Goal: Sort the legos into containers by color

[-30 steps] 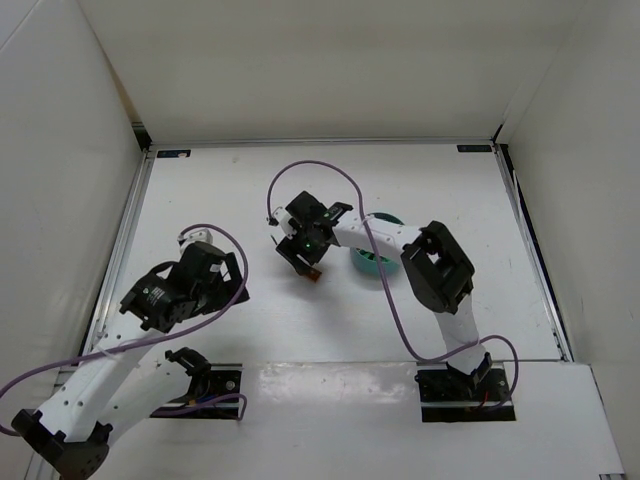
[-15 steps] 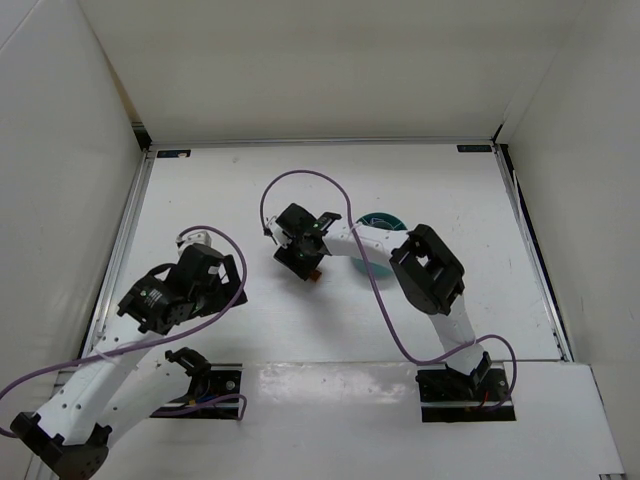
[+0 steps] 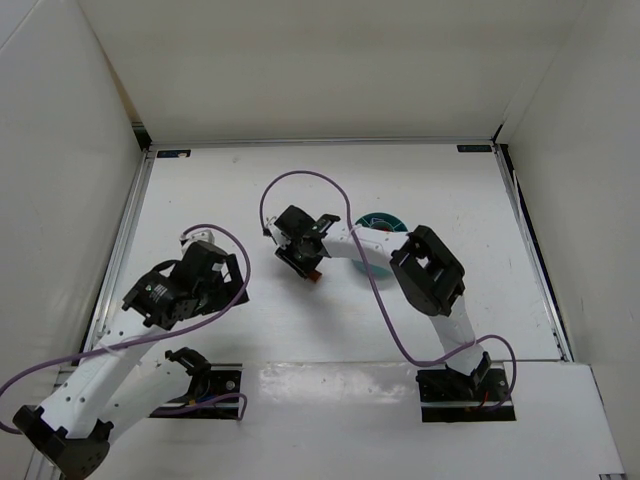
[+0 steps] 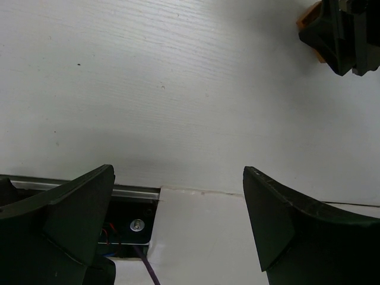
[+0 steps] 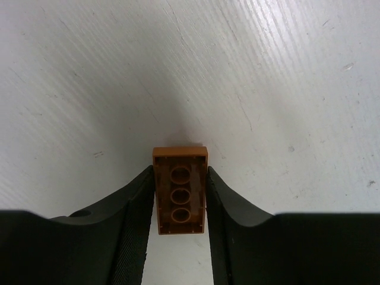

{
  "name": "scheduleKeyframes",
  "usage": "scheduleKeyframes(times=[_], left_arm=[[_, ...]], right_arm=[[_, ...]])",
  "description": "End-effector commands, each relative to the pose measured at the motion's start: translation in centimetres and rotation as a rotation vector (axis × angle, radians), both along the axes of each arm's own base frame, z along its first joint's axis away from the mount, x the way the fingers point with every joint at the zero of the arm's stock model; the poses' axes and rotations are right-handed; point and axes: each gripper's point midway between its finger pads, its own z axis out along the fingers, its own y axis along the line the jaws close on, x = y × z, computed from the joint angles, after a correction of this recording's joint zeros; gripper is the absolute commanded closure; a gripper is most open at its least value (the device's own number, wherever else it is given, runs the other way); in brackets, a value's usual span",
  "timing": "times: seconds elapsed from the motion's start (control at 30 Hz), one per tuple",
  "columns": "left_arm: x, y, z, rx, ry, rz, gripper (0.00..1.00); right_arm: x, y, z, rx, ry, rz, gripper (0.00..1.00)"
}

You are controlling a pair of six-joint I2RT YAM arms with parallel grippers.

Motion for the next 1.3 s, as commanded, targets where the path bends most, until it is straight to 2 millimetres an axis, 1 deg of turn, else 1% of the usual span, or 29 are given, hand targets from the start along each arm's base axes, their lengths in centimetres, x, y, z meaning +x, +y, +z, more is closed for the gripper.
scheduleKeyframes(times=[0.0,0.03,0.07,0.1,0.13,0.17,0.2,0.27,0.3,0.33,0.37,0.4,0.43,0.5,0.53,0.63,0.67,0.7,0.73,0.8,0.83,0.87,0.9,0.93,1.0,1.03,1.27], left_arm=[[1.1,-0.2,1.4,-0.006,-0.049,-0.001,0.0],[1.3,-0.3,1.5,-0.006,-0.055,-0.004,0.0],[1.3,-0.3,1.4,-0.001,-0.051,-0.005,0.0],[1.4,-0.4,1.4,-0.004,-0.05,-0.007,0.0],[1.6,-0.5,1.5,-0.005,-0.056,-0.01,0.0],[1.7,-0.7,1.4,-0.005,-0.055,-0.016,0.0],[1.8,-0.8,1.5,-0.008,-0.056,-0.017,0.0],[2.2,-1.1,1.4,-0.01,-0.057,-0.023,0.0],[2.5,-1.4,1.5,-0.016,-0.064,-0.031,0.0],[2.6,-1.6,1.3,-0.013,-0.056,-0.037,0.0],[2.7,-1.6,1.2,-0.012,-0.055,-0.039,0.0],[2.9,-1.9,1.3,-0.018,-0.058,-0.046,0.0],[3.2,-2.2,1.3,-0.018,-0.051,-0.05,0.0],[3.4,-2.3,1.2,-0.011,-0.046,-0.057,0.0],[3.6,-2.4,1.1,-0.004,-0.037,-0.057,0.0],[4.1,-2.8,1.4,-0.001,-0.04,-0.068,0.0],[4.2,-2.8,1.3,0.0,-0.034,-0.066,0.0],[4.3,-2.8,1.3,0.002,-0.034,-0.067,0.0],[4.3,-2.8,1.2,0.005,-0.029,-0.065,0.0],[4.4,-3.0,1.3,0.004,-0.027,-0.067,0.0],[4.4,-3.0,1.2,0.005,-0.022,-0.067,0.0],[4.5,-3.0,1.2,0.008,-0.023,-0.071,0.0],[4.5,-3.1,1.1,0.01,-0.017,-0.072,0.0],[4.5,-3.1,1.1,0.009,-0.017,-0.072,0.0],[4.6,-3.1,1.1,0.013,-0.017,-0.076,0.0],[4.7,-3.2,1.1,0.017,-0.015,-0.08,0.0],[4.8,-3.4,1.1,0.024,0.0,-0.089,0.0]], right_arm=[[1.1,0.4,3.3,0.126,0.004,-0.039,0.6],[1.4,0.0,4.6,0.179,0.024,-0.047,0.62],[1.6,0.3,6.2,0.241,0.009,-0.043,0.62],[1.8,0.3,8.1,0.287,-0.012,-0.042,0.62],[2.2,0.0,8.9,0.317,-0.016,-0.04,0.62],[2.4,-0.4,11.2,0.381,-0.046,-0.041,0.62],[2.6,-0.5,12.1,0.412,-0.051,-0.032,0.62],[3.7,-2.0,12.9,0.441,-0.078,-0.047,0.62],[4.3,-2.6,15.1,0.488,-0.117,-0.05,0.62],[4.5,-2.9,15.6,0.501,-0.13,-0.039,0.62],[5.4,-4.0,16.5,0.517,-0.147,-0.055,0.62],[5.2,-4.1,17.4,0.546,-0.148,-0.03,0.62],[5.6,-4.3,17.8,0.56,-0.17,-0.021,0.62],[6.6,-5.4,17.7,0.565,-0.174,-0.038,0.62],[6.6,-5.4,17.6,0.568,-0.165,-0.028,0.62],[7.4,-6.9,16.5,0.576,-0.151,-0.053,0.62],[7.7,-6.7,16.9,0.589,-0.167,-0.048,0.62],[7.7,-7.2,16.1,0.577,-0.155,-0.065,0.62],[8.0,-7.6,16.1,0.578,-0.157,-0.077,0.62],[7.8,-7.8,15.8,0.585,-0.14,-0.078,0.62],[7.8,-8.3,15.1,0.579,-0.126,-0.089,0.62],[7.9,-8.5,15.5,0.587,-0.144,-0.094,0.62],[7.8,-8.6,15.4,0.589,-0.14,-0.091,0.62],[7.6,-9.1,14.5,0.579,-0.132,-0.107,0.62],[7.8,-9.6,14.8,0.586,-0.156,-0.119,0.6],[7.6,-9.8,14.1,0.58,-0.147,-0.128,0.59],[8.1,-11.1,13.2,0.566,-0.145,-0.167,0.59]])
